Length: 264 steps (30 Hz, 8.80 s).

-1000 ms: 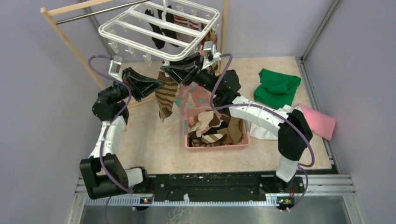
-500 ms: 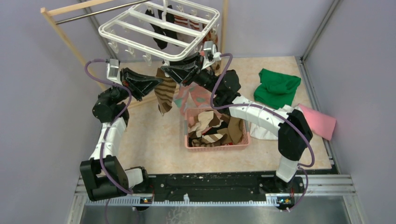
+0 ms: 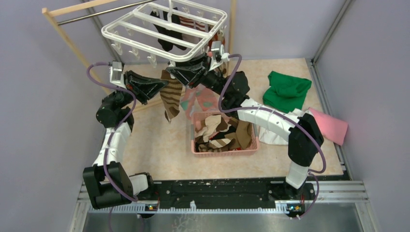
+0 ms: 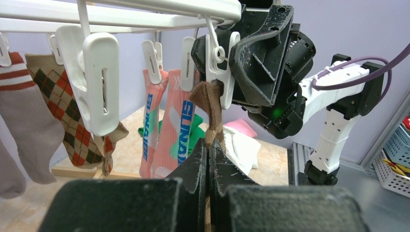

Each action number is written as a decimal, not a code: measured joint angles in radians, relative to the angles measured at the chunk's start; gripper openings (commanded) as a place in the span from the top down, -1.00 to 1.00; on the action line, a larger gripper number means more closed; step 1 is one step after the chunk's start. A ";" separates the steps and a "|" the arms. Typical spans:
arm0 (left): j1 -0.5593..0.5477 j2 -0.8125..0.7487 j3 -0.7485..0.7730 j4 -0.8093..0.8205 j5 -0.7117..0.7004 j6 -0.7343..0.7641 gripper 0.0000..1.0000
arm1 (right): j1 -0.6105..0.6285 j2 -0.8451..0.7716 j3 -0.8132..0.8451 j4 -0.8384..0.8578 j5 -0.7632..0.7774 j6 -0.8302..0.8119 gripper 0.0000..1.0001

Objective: Clip the socks to the hanger
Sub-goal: Clamp the sock onto the hanger.

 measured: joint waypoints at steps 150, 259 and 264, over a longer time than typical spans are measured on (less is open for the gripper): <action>-0.673 0.283 0.014 -0.516 -0.499 0.919 0.75 | -0.463 -0.305 -0.321 -0.565 -0.456 -0.370 0.98; -0.647 -0.278 -0.298 -0.969 -0.882 1.233 -0.84 | -0.628 -0.416 -0.488 -1.013 -0.806 -0.903 0.00; -0.647 -0.379 -0.307 -1.033 -0.890 1.207 -0.98 | -0.620 -0.393 -0.485 -1.339 -0.863 -1.288 0.08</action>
